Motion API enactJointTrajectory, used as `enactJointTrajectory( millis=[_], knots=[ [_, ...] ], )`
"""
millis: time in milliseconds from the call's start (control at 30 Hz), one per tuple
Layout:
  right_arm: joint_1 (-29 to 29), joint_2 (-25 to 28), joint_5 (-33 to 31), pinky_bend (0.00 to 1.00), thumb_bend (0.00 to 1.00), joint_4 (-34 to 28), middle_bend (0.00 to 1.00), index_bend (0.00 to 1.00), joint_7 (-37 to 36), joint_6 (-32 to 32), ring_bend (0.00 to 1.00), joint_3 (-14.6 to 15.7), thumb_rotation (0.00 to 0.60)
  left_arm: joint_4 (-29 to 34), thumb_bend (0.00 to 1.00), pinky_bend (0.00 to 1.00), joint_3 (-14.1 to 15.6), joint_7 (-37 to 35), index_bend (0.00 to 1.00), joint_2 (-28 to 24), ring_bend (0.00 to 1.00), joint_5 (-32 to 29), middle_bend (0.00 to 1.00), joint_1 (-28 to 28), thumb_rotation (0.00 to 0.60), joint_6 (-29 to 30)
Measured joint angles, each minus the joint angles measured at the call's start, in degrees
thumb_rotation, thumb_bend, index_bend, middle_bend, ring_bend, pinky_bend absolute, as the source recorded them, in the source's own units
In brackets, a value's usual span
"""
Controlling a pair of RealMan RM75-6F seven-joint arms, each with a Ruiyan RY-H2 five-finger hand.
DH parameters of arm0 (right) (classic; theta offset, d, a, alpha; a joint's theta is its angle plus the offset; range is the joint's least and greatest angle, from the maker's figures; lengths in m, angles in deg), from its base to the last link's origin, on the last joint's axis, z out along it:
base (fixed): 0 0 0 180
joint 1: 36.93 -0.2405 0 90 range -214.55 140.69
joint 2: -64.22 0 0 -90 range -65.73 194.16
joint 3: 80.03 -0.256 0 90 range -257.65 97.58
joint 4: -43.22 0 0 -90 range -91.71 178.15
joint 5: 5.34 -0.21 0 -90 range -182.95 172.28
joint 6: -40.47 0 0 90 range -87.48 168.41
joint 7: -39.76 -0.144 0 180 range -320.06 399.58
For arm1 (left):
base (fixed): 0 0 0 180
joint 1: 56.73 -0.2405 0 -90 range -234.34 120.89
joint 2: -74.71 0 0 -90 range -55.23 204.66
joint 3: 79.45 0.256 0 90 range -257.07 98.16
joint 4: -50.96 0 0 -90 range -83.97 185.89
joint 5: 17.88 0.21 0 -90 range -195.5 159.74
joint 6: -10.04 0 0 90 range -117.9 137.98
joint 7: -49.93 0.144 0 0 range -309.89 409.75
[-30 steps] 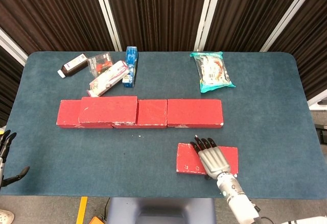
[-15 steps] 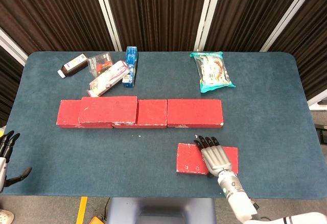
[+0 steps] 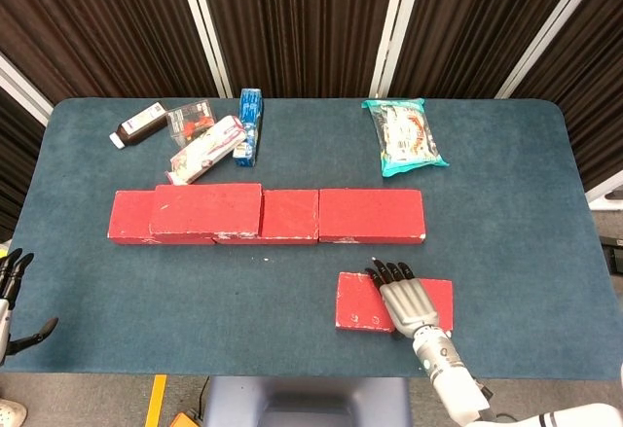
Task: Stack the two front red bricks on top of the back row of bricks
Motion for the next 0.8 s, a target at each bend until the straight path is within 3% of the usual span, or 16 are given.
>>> enactJointTrajectory(
  millis=[800],
  knots=[
    [-0.12, -1.76, -0.23, 0.00, 0.00, 2.17, 0.00, 0.00, 0.31, -2.78, 0.00, 1.63, 0.600, 0.59, 0.20, 0.02, -0.67, 0.16, 0.00, -0.36, 0.00, 0.20, 0.00, -0.75, 0.600, -0.27]
  ],
)
